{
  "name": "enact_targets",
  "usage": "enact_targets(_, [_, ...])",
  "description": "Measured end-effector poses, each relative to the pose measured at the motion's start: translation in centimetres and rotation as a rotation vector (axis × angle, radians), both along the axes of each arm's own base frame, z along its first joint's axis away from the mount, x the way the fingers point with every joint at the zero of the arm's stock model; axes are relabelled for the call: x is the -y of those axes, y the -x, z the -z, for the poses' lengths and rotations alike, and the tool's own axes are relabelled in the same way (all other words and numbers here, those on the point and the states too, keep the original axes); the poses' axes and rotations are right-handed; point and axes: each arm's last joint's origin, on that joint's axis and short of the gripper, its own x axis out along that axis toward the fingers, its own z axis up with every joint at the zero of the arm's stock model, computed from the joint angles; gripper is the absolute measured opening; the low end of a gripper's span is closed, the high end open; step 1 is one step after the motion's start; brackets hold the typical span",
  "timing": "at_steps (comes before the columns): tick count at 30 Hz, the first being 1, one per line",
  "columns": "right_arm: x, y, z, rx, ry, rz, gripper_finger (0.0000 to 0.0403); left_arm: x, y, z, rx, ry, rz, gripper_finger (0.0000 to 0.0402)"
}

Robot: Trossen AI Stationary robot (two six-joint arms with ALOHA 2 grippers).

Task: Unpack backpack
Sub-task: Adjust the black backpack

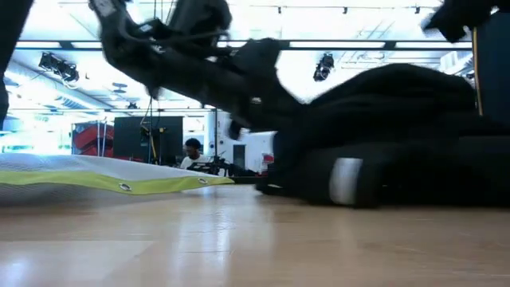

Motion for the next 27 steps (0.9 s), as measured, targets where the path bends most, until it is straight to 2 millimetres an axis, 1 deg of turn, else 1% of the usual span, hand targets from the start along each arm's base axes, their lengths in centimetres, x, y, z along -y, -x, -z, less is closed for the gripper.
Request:
enact_targets(2, [-0.4,-0.8,-0.8,0.105,0.047,-0.049,0.0006,0.2,-1.8,0.2,0.056,0.029,0.113,0.0160])
enact_targets(4, [-0.9,-1.6,-1.0,0.181,0.100,-0.090,0.0009,0.4,-3.4,-0.4,0.104,0.027,0.260,0.0160])
enact_targets(5, [-1.1,-2.0,-1.1,0.209,0.124,-0.108,0.0010,0.7,-3.9,-0.9,0.122,0.029,0.332,0.0160])
enact_targets(7, [-1.5,-2.8,-1.3,0.251,0.157,-0.132,0.0013,1.0,-4.5,-2.4,0.164,0.039,0.419,0.0159])
enact_targets(9, [-1.9,-3.4,-1.2,0.277,0.178,-0.161,0.0015,1.1,-4.0,-4.4,0.212,0.050,0.464,0.0157])
enact_targets(11, [-2.3,-4.1,-1.0,0.292,0.185,-0.198,0.0016,1.1,-3.2,-6.4,0.253,0.030,0.472,0.0156])
enact_targets(14, [-3.1,-4.9,-0.3,0.297,0.182,-0.254,0.0018,1.4,-1.0,-9.3,0.269,-0.032,0.455,0.0156])
enact_targets(17, [-3.8,-5.8,0.6,0.296,0.185,-0.273,0.0017,2.4,1.8,-11.9,0.238,-0.129,0.369,0.0156])
enact_targets(19, [-4.2,-6.8,1.4,0.297,0.194,-0.265,0.0015,3.3,3.9,-13.2,0.192,-0.206,0.262,0.0156])
enact_targets(22, [-4.2,-8.7,3.2,0.273,0.219,-0.232,0.0013,5.1,6.5,-13.8,0.049,-0.287,0.107,0.0156])
enact_targets(24, [-3.7,-10.0,5.0,0.216,0.243,-0.204,0.0012,6.3,7.8,-13.3,-0.060,-0.310,0.040,0.0156])
enact_targets(27, [-2.6,-12.1,7.2,0.132,0.260,-0.157,0.0015,8.0,9.2,-12.2,-0.175,-0.309,-0.030,0.0156])
